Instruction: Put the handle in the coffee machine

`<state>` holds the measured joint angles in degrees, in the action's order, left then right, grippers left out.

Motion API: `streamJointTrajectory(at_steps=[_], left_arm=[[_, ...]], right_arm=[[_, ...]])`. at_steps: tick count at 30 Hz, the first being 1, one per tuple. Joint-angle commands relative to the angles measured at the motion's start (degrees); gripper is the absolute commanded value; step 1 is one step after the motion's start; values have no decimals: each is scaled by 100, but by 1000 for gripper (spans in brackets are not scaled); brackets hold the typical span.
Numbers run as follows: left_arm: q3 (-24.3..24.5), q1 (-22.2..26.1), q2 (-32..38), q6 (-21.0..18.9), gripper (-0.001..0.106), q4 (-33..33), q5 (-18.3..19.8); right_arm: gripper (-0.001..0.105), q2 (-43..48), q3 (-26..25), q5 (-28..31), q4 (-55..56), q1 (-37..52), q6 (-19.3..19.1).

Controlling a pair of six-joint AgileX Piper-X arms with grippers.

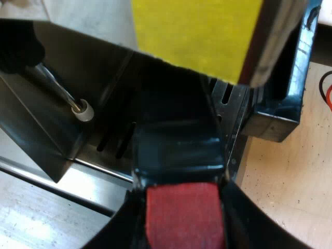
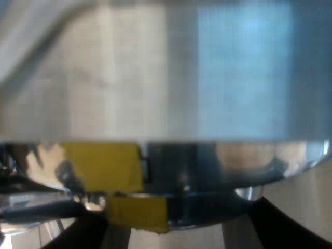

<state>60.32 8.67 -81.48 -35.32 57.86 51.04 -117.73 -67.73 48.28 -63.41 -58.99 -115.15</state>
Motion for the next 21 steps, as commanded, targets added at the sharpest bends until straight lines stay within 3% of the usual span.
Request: streamJointTrajectory(at_steps=[1,2,5,7,9,17,21], left_arm=[[86,1,223,80,3,154,776],[86,1,223,68,5,154,776],[86,1,223,-24,27,154,776],[86,1,223,-84,48,166,776],[86,1,223,-82,57,183,776],[86,1,223,-39,60,492,768],[86,1,239,-39,60,519,567]], right_arm=[[40,173,-82,101,-443,21,-84],[39,198,-81,114,-441,21,-84],[30,290,-81,253,-441,21,-84],[23,334,-81,290,-441,21,-84],[21,349,-81,289,-441,21,-84],[21,380,-81,289,-446,21,-84],[21,394,-81,289,-515,8,-84]])
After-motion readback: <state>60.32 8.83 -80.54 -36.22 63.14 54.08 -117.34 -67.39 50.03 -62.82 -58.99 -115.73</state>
